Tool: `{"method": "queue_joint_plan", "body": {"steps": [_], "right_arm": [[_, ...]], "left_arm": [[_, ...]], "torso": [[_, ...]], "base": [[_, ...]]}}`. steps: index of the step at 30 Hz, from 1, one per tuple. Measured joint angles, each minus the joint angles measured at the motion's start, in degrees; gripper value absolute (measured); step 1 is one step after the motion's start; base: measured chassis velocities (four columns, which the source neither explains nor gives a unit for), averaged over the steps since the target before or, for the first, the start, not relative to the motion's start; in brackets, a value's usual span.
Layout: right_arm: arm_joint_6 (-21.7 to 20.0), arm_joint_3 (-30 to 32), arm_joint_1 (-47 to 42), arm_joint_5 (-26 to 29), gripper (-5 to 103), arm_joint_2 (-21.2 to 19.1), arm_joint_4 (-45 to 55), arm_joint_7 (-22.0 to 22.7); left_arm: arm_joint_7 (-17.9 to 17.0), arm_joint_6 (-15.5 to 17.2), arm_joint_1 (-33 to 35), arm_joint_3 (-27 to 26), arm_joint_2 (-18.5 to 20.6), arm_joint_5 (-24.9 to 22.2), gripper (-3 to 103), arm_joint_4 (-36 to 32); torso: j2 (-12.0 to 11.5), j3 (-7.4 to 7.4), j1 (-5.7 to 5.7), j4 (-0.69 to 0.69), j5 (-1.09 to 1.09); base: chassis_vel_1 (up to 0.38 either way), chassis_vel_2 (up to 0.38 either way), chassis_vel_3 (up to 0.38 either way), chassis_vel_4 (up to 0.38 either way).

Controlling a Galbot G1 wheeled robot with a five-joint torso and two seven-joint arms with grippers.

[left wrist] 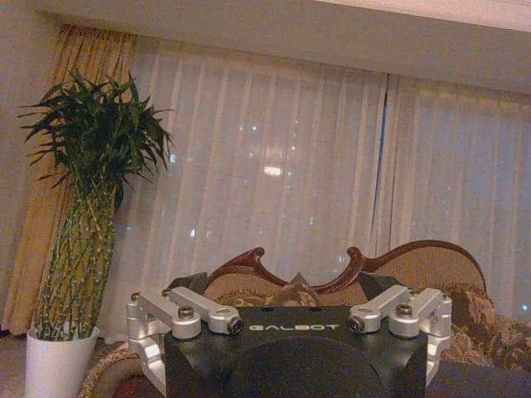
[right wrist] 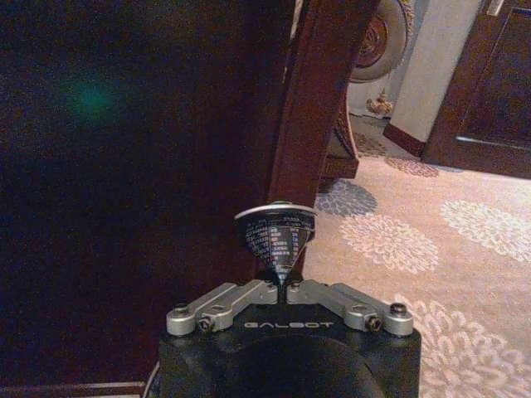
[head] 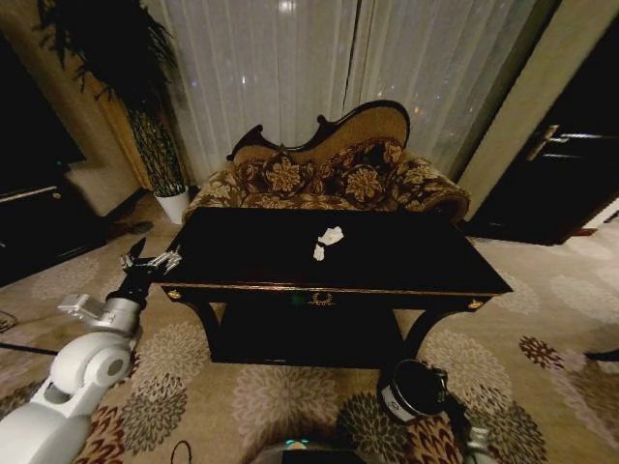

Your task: Move to the front of the table and place the trash on the table into the trash bin.

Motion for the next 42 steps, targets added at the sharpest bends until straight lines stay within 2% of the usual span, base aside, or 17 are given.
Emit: {"method": "queue_joint_plan", "body": {"steps": [6, 8, 10, 12, 15, 16, 18, 25, 27, 28, 29, 31, 32, 34, 37, 40, 42], "right_arm": [[-0.16, 0.23, 3.24, -0.78, -3, -0.04, -2.13, -0.08], [-0.16, 0.31, 3.37, -0.77, 1, -0.24, -2.31, -0.22], [-0.15, 0.46, 3.38, -0.37, 6, -0.54, -2.52, -0.62], [-0.05, 0.56, 3.26, -0.15, 17, -0.64, -2.75, -1.06], [0.02, 0.61, 3.18, -0.27, 22, -0.53, -2.92, -1.09], [0.06, 0.67, 3.11, -0.4, 33, -0.33, -2.96, -1.1], [0.06, 0.71, 3.01, -0.43, 33, -0.2, -2.94, -1.1], [-0.23, 1.43, 0.99, 0.51, 66, -0.37, -0.06, -0.42], [-0.37, 1.61, 0.17, 1.14, 66, -0.47, 1.01, -0.18], [-0.52, 1.89, -1.38, 2.44, 76, -0.55, 3.01, 0.1], [-0.55, 1.97, -2.05, 3.07, 76, -0.57, 3.9, 0.17], [-1.48, 2.66, -6.68, 9.09, 87, -0.66, 11.11, 0.33], [-1.48, 2.66, -6.68, 9.09, 87, -0.66, 11.11, 0.33], [-2.73, 3.9, -11.29, 14.07, 96, -0.73, 17.87, 0.51], [-3.01, 5.57, -15.14, 16.27, 99, -0.37, 23.27, 0.67], [-3.78, 7.73, -19.89, 18.95, 100, 1.62, 29.7, 0.94], [-3.83, 9.12, -22.97, 19.89, 100, 2.94, 33.12, 0.99]], "left_arm": [[0.0, 0.0, 0.0, 0.0, 0.0, 0.0, 100, 0.0], [0.0, 0.0, 0.0, 0.0, 0.0, 0.0, 100, 0.0], [0.0, 0.0, 0.0, 0.0, 0.0, 0.0, 100, 0.0], [0.0, 0.0, 0.0, 0.0, 0.0, 0.0, 100, 0.0], [0.0, 0.0, 0.0, 0.0, 0.0, 0.0, 100, 0.0], [0.0, 0.0, 0.0, 0.0, 0.0, 0.0, 100, 0.0], [0.0, 0.0, 0.0, 0.0, 0.0, 0.0, 100, 0.0], [0.0, 0.0, 0.0, 0.0, 0.0, 0.0, 100, 0.0], [0.0, 0.0, 0.0, 0.0, 0.0, 0.0, 100, 0.0], [0.0, 0.0, 0.0, 0.0, 0.0, 0.0, 100, 0.0], [0.0, 0.0, 0.0, 0.0, 0.0, 0.0, 100, 0.0], [0.0, 0.0, 0.0, 0.0, 0.0, 0.0, 100, 0.0], [0.0, 0.0, 0.0, 0.0, 0.0, 0.0, 100, 0.0], [0.0, 0.0, 0.0, 0.0, 0.0, 0.0, 100, 0.0], [0.0, 0.0, 0.0, -0.01, 0.0, 0.0, 100, 0.0], [0.0, 0.0, 0.0, 0.0, 0.0, 0.0, 100, -0.01], [0.0, 0.0, 0.0, 0.0, 0.0, 0.0, 100, 0.0]], "torso": [[0.0, 0.0, 0.0, 0.01, 0.01], [0.0, 0.0, 0.0, 0.01, 0.01], [0.0, 0.0, 0.0, -0.01, -0.01], [0.0, 0.0, 0.0, -0.01, 0.0], [0.0, 0.0, 0.0, -0.01, 0.0], [0.0, 0.0, 0.0, -0.01, 0.01], [0.0, 0.0, 0.0, -0.01, 0.02], [0.0, -0.01, 0.0, 0.01, 0.01], [0.0, -0.01, 0.0, 0.0, 0.0], [0.0, 0.0, 0.0, 0.0, 0.0], [0.0, 0.0, 0.0, 0.0, 0.0], [0.0, -0.01, 0.0, -0.01, 0.01], [0.0, -0.01, 0.0, -0.01, 0.01], [0.0, -0.01, 0.0, -0.01, 0.0], [0.01, -0.02, -0.01, 0.0, -0.04], [0.0, -0.01, 0.0, 0.0, 0.03], [0.01, -0.01, -0.01, -0.01, -0.01]], "base": [[0.0, 0.0, 0.0, 0.0], [0.0, 0.0, 0.0, 0.0], [0.0, 0.0, 0.0, 0.0], [0.0, 0.0, 0.0, 0.0], [0.0, 0.0, 0.0, 0.0], [0.0, 0.0, 0.0, 0.0], [0.0, 0.0, 0.0, 0.0], [0.0, 0.0, 0.0, 0.0], [0.0, 0.0, 0.0, 0.0], [0.0, 0.0, 0.0, 0.0], [0.0, 0.0, 0.0, 0.0], [0.0, 0.0, 0.0, 0.0], [0.0, 0.0, 0.0, 0.0], [0.0, 0.0, 0.0, 0.0], [0.0, 0.0, 0.0, 0.0], [0.0, 0.0, 0.0, 0.0], [0.0, 0.0, 0.0, 0.0]]}}
